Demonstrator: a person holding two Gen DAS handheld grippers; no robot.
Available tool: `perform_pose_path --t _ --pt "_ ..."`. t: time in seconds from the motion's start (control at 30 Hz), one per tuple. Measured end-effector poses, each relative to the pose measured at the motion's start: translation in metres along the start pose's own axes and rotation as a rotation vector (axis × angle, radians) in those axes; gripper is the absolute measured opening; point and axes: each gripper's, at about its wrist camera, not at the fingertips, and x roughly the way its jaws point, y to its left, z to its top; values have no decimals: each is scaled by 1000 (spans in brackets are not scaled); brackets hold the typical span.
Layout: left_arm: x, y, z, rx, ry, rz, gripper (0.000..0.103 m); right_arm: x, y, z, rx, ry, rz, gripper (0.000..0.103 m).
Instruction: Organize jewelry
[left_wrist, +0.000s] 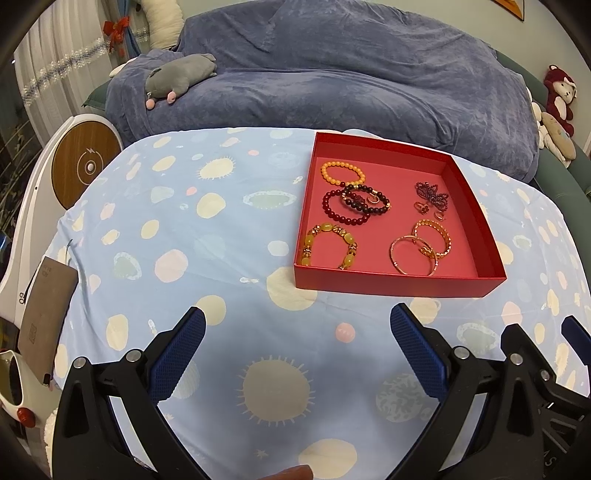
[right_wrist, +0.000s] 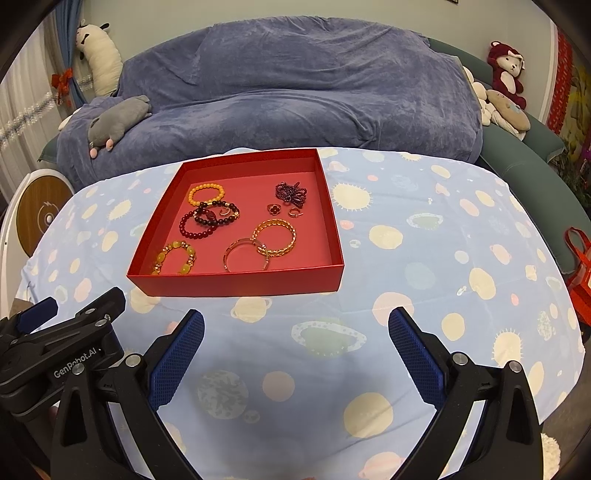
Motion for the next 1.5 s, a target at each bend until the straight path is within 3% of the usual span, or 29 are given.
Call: perform_pose_path --t 1.5 --pt "-3 5 0 -21 -2 6 95 -3 1 3 -4 0 -1 96"
